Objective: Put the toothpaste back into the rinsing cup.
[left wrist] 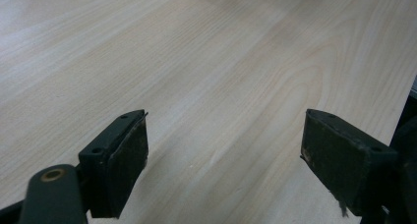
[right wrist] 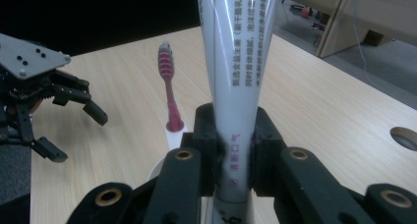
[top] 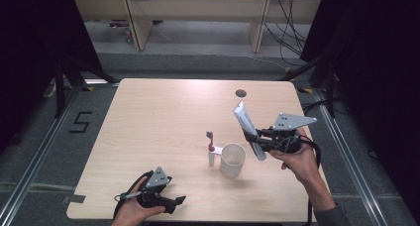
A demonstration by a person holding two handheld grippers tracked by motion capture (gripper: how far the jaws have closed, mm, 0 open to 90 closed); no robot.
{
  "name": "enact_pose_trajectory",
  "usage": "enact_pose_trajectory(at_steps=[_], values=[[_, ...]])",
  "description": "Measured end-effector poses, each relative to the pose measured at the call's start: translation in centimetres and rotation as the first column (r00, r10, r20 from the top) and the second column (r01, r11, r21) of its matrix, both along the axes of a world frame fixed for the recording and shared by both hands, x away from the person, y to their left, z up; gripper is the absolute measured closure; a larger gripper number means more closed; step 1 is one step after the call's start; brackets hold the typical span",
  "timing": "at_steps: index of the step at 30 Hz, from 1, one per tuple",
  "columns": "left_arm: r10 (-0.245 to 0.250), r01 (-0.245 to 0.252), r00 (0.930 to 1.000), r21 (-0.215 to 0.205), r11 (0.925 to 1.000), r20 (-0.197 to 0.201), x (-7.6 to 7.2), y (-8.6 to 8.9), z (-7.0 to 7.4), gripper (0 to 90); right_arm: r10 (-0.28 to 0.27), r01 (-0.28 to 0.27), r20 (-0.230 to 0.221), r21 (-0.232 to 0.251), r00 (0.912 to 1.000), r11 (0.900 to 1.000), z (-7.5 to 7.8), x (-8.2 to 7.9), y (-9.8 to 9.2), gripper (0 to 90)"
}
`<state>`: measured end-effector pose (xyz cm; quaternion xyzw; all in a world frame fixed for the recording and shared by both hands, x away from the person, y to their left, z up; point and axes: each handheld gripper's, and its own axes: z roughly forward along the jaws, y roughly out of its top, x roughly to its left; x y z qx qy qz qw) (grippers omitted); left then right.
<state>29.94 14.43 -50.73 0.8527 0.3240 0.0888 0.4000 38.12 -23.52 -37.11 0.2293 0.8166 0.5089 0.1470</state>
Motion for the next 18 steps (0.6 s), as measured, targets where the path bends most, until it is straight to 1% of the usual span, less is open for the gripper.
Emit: enact_pose_trajectory(at_steps=[1,2,3,6,9,10,11,12,13,14,15,16,17,18], values=[[0.000,0.000,1.0000,-0.001,1.0000,0.000,0.0,0.0,0.0,17.6,-0.006,0.006,0.002,0.007,1.0000,1.000,0.0,0.1,0.2,77.6],[-0.005,0.005,1.0000,0.000,1.0000,0.000,0.0,0.0,0.0,17.6,0.002,-0.002,-0.003,0.001,1.0000,1.000,0.0,0.2,0.4,77.6],[-0.003,0.003,1.0000,-0.001,1.0000,-0.001,0.0,0.0,0.0,17.6,0.008,-0.008,0.007,0.008,0.9999,1.000,0.0,0.4,0.6,77.6],[-0.002,0.002,1.0000,0.008,1.0000,0.002,0.0,0.0,0.0,17.6,0.008,-0.008,0.005,0.018,1.0000,1.000,0.0,0.7,1.2,77.6],[-0.001,0.001,1.0000,0.000,1.0000,-0.001,0.0,0.0,0.0,17.6,0.005,-0.005,0.001,0.023,1.0000,1.000,0.1,0.9,1.9,77.6],[-0.001,0.001,1.0000,0.005,1.0000,0.001,0.0,0.0,0.0,17.6,-0.001,0.001,-0.001,0.038,1.0000,0.999,0.0,1.0,2.3,77.6],[-0.001,0.001,1.0000,0.007,1.0000,0.002,0.0,0.1,0.0,17.6,0.013,-0.013,-0.002,0.025,0.9999,1.000,0.0,1.1,2.3,77.5],[-0.009,0.009,1.0000,0.003,1.0000,0.000,0.0,0.1,0.0,17.6,0.017,-0.017,0.010,0.027,0.9998,0.999,-0.1,1.3,2.6,77.5],[-0.009,0.009,1.0000,0.002,1.0000,0.000,0.0,0.1,0.0,17.6,0.003,-0.002,-0.014,0.029,0.9999,1.000,-0.1,1.2,2.8,77.6],[-0.005,0.005,1.0000,-0.001,1.0000,0.001,0.0,0.0,0.0,17.6,0.010,-0.010,0.007,0.035,0.9999,0.999,-0.2,1.4,3.1,77.5],[-0.002,0.002,1.0000,0.001,1.0000,0.001,0.0,0.0,0.0,17.6,0.014,-0.014,-0.012,0.035,0.9998,0.999,-0.2,1.4,3.2,77.5],[-0.005,0.005,1.0000,-0.001,1.0000,0.000,0.0,0.0,0.0,17.6,0.009,-0.009,0.009,0.040,0.9999,0.999,-0.3,1.5,3.4,77.5],[-0.006,0.006,1.0000,0.000,1.0000,0.001,0.0,0.1,0.0,17.6,0.012,-0.013,0.010,0.038,0.9999,0.999,-0.4,1.6,3.6,77.5],[-0.010,0.010,0.9999,0.003,0.9999,0.000,0.0,0.1,0.0,17.6,0.018,-0.018,-0.021,0.037,0.9996,0.999,-0.4,1.5,3.7,77.5]])
